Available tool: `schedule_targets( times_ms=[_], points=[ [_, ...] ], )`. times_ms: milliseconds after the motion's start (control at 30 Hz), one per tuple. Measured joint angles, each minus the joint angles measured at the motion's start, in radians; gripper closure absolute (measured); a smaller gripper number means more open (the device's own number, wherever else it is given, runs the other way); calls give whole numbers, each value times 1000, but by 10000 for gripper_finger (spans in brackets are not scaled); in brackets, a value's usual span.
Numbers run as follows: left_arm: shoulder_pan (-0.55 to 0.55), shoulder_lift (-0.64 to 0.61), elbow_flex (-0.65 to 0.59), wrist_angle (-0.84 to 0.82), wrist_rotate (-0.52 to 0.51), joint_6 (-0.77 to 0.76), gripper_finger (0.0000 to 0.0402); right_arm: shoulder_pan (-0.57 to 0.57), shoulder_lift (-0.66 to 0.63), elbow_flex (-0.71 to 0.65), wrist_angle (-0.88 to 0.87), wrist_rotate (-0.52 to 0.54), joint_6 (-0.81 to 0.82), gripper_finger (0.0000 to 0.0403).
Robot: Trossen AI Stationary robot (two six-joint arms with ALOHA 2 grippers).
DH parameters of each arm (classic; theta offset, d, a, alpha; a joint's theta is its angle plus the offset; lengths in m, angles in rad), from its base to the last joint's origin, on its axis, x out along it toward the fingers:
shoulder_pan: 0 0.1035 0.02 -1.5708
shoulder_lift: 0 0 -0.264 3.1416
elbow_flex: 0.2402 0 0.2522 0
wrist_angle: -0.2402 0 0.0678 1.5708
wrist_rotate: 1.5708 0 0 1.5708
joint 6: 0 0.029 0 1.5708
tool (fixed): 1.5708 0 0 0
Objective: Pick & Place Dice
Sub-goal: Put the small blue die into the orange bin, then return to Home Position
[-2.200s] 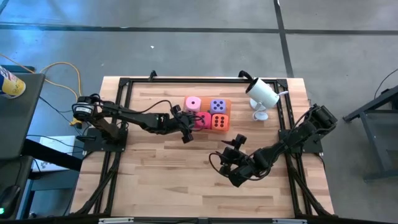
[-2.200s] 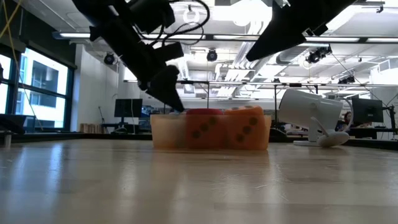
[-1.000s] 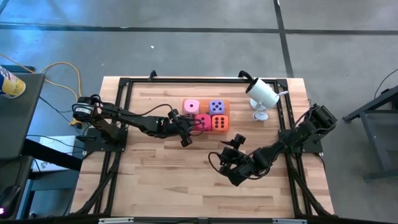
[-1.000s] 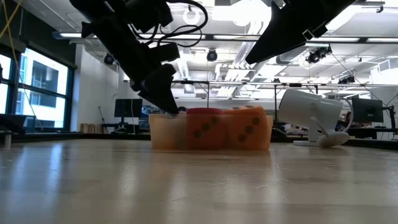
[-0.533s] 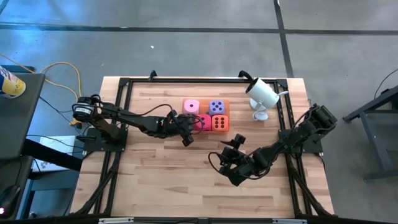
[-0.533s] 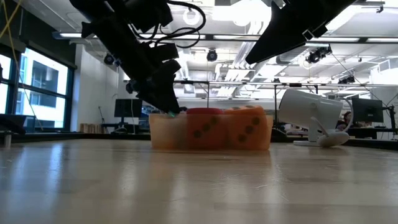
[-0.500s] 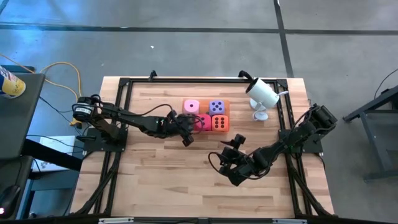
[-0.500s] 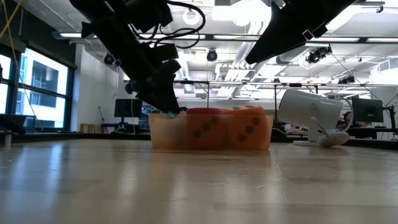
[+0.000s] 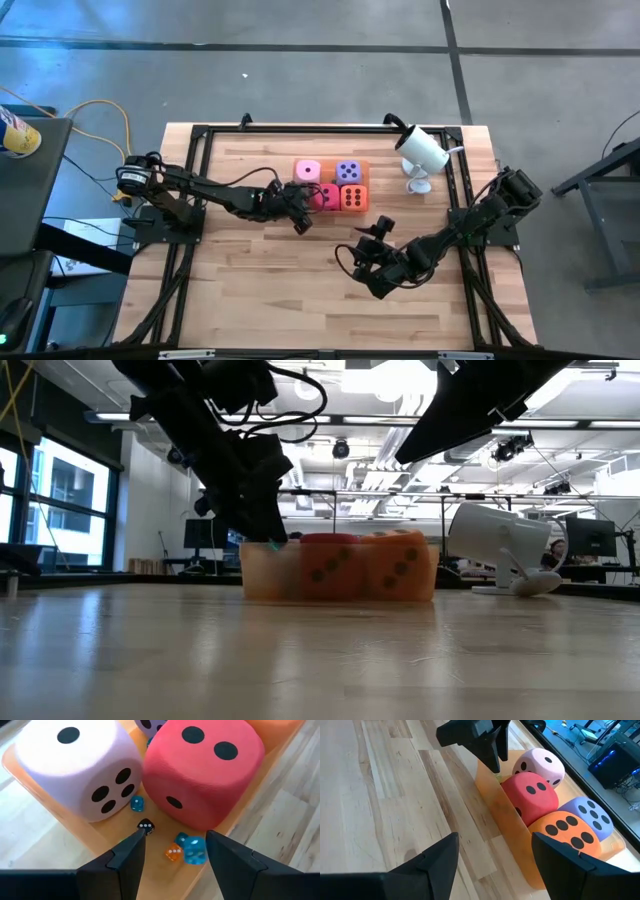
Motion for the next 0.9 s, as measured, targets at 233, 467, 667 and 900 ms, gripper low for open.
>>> schedule_targets(
  times_ms=[233, 467, 667, 900],
  points=[
    [0, 0, 0, 1, 30, -43, 199, 0, 0, 0, 0, -9, 0, 163],
    [0, -14, -1, 19, -14, 22, 199, 0, 0, 0, 0, -11, -2, 163],
    [-25, -137, -1, 64, -30, 156, 199, 2, -4, 0, 11, -7, -35, 163],
    [-95, -319, -1, 47, -30, 253, 199, 5, -6, 0, 136, -57, -215, 163]
  ],
)
